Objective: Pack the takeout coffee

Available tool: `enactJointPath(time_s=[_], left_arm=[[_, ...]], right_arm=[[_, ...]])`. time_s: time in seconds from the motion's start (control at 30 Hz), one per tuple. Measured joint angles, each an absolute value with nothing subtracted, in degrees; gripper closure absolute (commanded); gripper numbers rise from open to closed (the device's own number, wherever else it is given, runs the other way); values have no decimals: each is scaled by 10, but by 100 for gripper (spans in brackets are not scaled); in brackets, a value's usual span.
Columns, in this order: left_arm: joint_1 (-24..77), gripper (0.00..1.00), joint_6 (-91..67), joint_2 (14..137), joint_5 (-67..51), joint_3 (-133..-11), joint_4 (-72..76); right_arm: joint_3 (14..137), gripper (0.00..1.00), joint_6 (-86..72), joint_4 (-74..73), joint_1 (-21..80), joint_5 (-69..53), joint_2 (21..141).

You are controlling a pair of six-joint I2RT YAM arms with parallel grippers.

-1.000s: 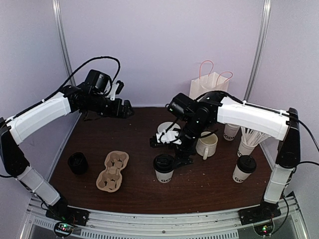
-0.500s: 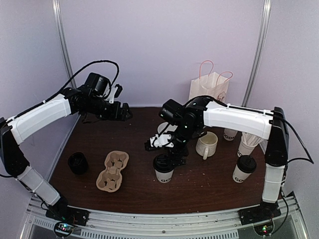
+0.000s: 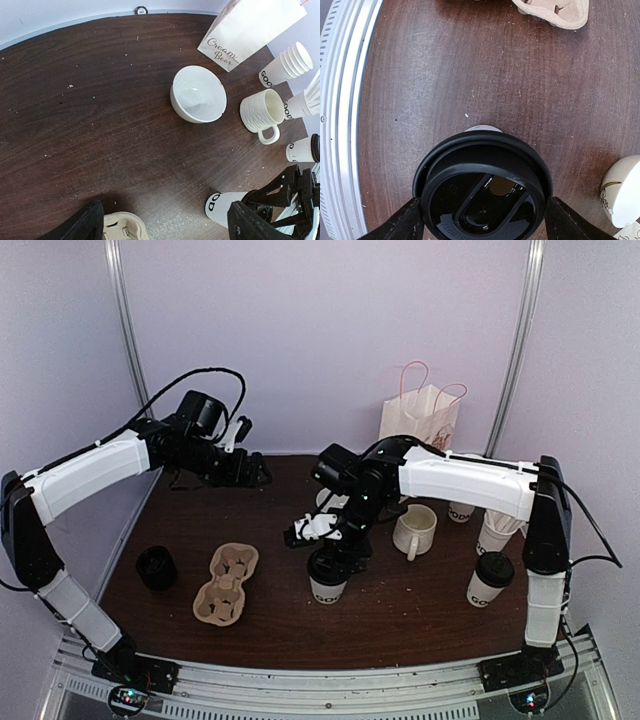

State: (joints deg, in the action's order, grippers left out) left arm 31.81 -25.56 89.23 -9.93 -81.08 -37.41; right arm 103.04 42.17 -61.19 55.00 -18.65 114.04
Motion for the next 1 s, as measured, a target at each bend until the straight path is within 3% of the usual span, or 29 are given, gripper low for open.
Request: enactJointPath(time_s=[0.2, 0.6, 1.0], left_arm=[[317, 11, -258, 900, -110, -810, -374], [314, 11, -262, 906, -123, -810, -374], [304, 11, -260, 947, -141, -828, -375]], right_arm=[[1030, 26, 422, -615, 553, -188, 1141], [1027, 29, 413, -641, 544, -175, 1128], [910, 29, 393, -688, 431, -166, 962]])
